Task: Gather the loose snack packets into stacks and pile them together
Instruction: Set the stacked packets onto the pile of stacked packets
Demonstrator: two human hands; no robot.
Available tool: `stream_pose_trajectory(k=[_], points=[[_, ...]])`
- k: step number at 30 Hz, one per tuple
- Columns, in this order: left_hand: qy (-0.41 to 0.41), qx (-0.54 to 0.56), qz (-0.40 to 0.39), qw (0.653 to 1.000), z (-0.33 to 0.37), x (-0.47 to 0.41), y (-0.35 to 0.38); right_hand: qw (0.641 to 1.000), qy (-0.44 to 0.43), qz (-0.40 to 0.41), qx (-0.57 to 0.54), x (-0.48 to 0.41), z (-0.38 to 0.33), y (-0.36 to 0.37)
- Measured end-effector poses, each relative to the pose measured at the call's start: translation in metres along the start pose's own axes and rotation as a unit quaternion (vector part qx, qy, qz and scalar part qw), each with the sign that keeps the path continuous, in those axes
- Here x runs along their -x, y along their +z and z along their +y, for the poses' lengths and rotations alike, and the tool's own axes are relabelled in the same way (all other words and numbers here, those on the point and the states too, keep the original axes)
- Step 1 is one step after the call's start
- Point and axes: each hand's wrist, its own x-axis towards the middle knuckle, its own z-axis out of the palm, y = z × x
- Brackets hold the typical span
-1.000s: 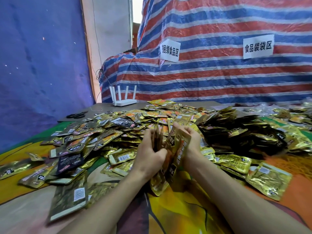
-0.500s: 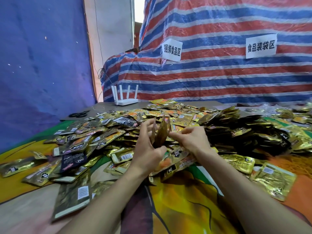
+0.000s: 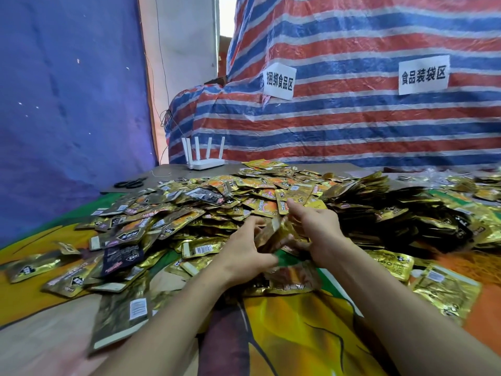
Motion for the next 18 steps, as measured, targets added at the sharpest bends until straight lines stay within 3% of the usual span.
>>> stream_pose_trajectory(k=[3, 5, 8, 18], points=[[0.048, 0.116, 0.100, 0.987, 0.008, 0.001, -0.001, 0.991, -0.095, 0.022, 0.089, 0.001, 0.004, 0.005], [0.106, 0.205, 0.169, 0.958, 0.012, -0.001, -0.005, 0.988, -0.127, -0.005, 0.087, 0.007, 0.005, 0.013], [0.170, 0.235, 0.234, 0.928, 0.015, -0.005, -0.009, 0.979, -0.167, -0.030, 0.117, 0.016, 0.011, 0.026], [0.092, 0.176, 0.171, 0.965, -0.006, -0.005, 0.011, 0.968, -0.112, -0.129, 0.185, 0.021, 0.021, 0.020]])
